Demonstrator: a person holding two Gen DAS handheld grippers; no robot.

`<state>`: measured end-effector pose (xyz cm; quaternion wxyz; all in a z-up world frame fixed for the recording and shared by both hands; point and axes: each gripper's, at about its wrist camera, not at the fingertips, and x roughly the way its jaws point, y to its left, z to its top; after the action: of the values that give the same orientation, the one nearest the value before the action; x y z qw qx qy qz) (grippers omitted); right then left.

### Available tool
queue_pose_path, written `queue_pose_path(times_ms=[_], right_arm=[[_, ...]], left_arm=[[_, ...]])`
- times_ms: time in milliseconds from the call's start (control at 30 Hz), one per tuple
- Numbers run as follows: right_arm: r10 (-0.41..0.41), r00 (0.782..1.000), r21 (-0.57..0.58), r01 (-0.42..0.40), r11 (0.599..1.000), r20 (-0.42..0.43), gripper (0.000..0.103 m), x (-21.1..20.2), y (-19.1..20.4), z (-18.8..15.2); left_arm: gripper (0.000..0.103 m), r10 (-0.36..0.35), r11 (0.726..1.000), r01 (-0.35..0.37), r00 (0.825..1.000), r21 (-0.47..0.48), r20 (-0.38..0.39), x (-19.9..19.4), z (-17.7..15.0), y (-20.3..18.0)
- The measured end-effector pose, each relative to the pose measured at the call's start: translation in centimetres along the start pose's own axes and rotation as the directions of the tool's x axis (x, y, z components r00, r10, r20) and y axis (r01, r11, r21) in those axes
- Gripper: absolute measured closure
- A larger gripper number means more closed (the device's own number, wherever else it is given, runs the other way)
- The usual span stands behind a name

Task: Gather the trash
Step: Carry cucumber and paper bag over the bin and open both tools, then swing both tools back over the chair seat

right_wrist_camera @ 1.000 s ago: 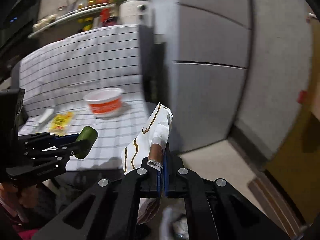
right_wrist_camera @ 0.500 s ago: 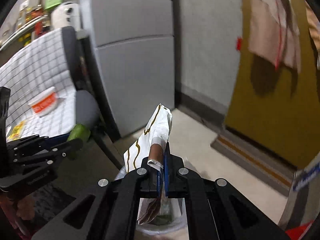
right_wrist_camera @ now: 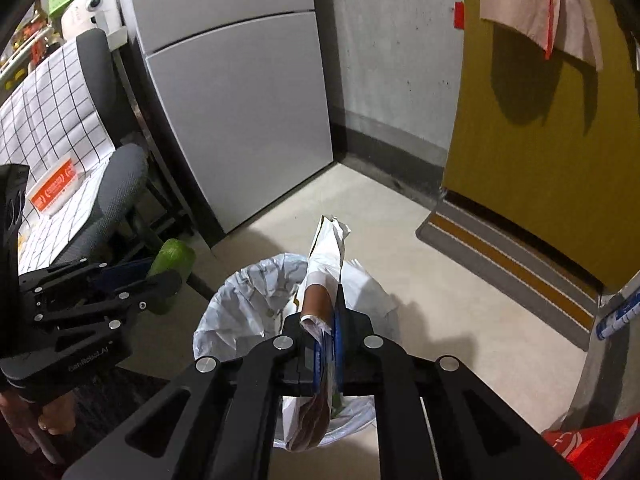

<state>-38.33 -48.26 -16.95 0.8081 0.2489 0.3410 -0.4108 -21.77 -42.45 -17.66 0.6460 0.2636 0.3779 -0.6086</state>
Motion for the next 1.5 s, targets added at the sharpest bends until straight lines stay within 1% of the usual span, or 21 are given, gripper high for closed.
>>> queue_pose_path(times_ms=[33,67,100,133,300,467,567,667,700,800,867,900,933,967,1000,1100,1200,1300,1433,1467,1500], right_arm=[[0.004,1.0,0.002,-0.004,1.0,-0.008,0.088,0.2,-0.1,0.0],[0.008,1.0,0.005,-0.008,1.0,-0.016,0.081,0.4,-0.1,-0.1],[0.012,1.0,0.005,-0.011,1.0,-0.022,0.077,0.6,0.2,0.0],[0.015,1.0,0.004,-0.015,1.0,-0.024,0.073,0.7,0.2,0.0],[0.013,1.0,-0.016,-0.013,1.0,-0.003,0.065,0.1,0.9,0.4],[0.021,0.997,-0.046,-0.017,0.999,0.074,0.063,-2.0,2.4,1.8],[0.056,0.989,-0.075,-0.046,0.996,0.135,0.061,-3.9,4.1,3.0],[0.121,0.976,-0.124,-0.099,0.987,0.181,0.058,-5.4,6.8,4.2],[0.142,0.972,-0.142,-0.116,0.983,0.187,0.057,-5.7,7.8,4.4],[0.224,0.956,-0.21,-0.183,0.96,0.19,0.055,-6.3,11.5,5.3],[0.282,0.943,-0.252,-0.234,0.939,0.174,0.053,-6.5,14.2,5.6],[0.313,0.937,-0.276,-0.263,0.925,0.156,0.053,-6.3,15.8,5.7],[0.339,0.93,-0.299,-0.286,0.91,0.143,0.053,-6.3,17.4,5.7],[0.361,0.923,-0.322,-0.305,0.896,0.133,0.052,-6.2,18.8,5.7],[0.385,0.915,-0.353,-0.324,0.878,0.12,0.052,-6.3,20.7,5.6],[0.442,0.894,-0.423,-0.372,0.826,0.077,0.052,-6.2,25.5,5.5],[0.471,0.881,-0.471,-0.399,0.786,0.039,0.051,-5.6,29.3,5.5],[0.497,0.868,-0.503,-0.428,0.751,0.003,0.051,-5.2,32.7,5.5],[0.526,0.85,-0.54,-0.452,0.71,-0.021,0.051,-5.1,36.3,5.5],[0.535,0.845,-0.549,-0.46,0.698,-0.028,0.051,-5.1,37.3,5.5],[0.54,0.841,-0.557,-0.464,0.689,-0.033,0.051,-5.0,38.0,5.7]], left_arm=[[0.064,-0.007,1.0,0.007,1.0,-0.006,-0.004,0.1,0.2,0.1],[0.05,-0.009,1.0,0.009,1.0,-0.012,-0.002,0.0,0.3,0.2],[0.046,-0.007,1.0,0.007,1.0,-0.019,0.006,-0.1,0.3,0.4],[0.045,-0.005,1.0,0.005,1.0,-0.024,0.009,-0.2,0.3,0.6],[0.045,0.006,0.998,-0.005,1.0,-0.063,0.016,-1.1,0.4,1.9],[0.045,0.093,0.99,-0.086,0.994,-0.111,0.063,-4.6,0.3,3.9],[0.042,0.184,0.973,-0.168,0.978,-0.158,0.096,-7.6,-0.5,5.8],[0.039,0.272,0.943,-0.242,0.956,-0.227,0.111,-10.8,-1.9,8.4],[0.039,0.289,0.934,-0.253,0.95,-0.251,0.119,-11.9,-2.4,9.3],[0.038,0.363,0.892,-0.307,0.924,-0.33,0.121,-15.3,-5.0,12.1],[0.038,0.412,0.858,-0.345,0.905,-0.38,0.108,-17.5,-7.0,14.3],[0.038,0.438,0.84,-0.367,0.893,-0.4,0.101,-18.6,-7.9,15.2],[0.038,0.477,0.812,-0.398,0.874,-0.428,0.091,-20.0,-9.2,16.5],[0.038,0.499,0.794,-0.416,0.863,-0.443,0.083,-20.8,-9.8,17.4],[0.038,0.534,0.762,-0.446,0.843,-0.469,0.066,-22.0,-10.9,18.7],[0.037,0.593,0.694,-0.491,0.804,-0.526,0.032,-24.9,-13.1,21.6],[0.035,0.662,0.597,-0.541,0.749,-0.592,-0.018,-28.1,-15.9,25.1],[0.035,0.703,0.519,-0.576,0.708,-0.631,-0.066,-30.4,-18.2,27.9],[0.035,0.723,0.451,-0.596,0.68,-0.664,-0.119,-32.3,-20.2,31.8],[0.035,0.724,0.445,-0.6,0.678,-0.665,-0.128,-32.5,-20.4,32.6],[0.035,0.719,0.444,-0.599,0.682,-0.667,-0.134,-32.7,-20.7,34.0]])
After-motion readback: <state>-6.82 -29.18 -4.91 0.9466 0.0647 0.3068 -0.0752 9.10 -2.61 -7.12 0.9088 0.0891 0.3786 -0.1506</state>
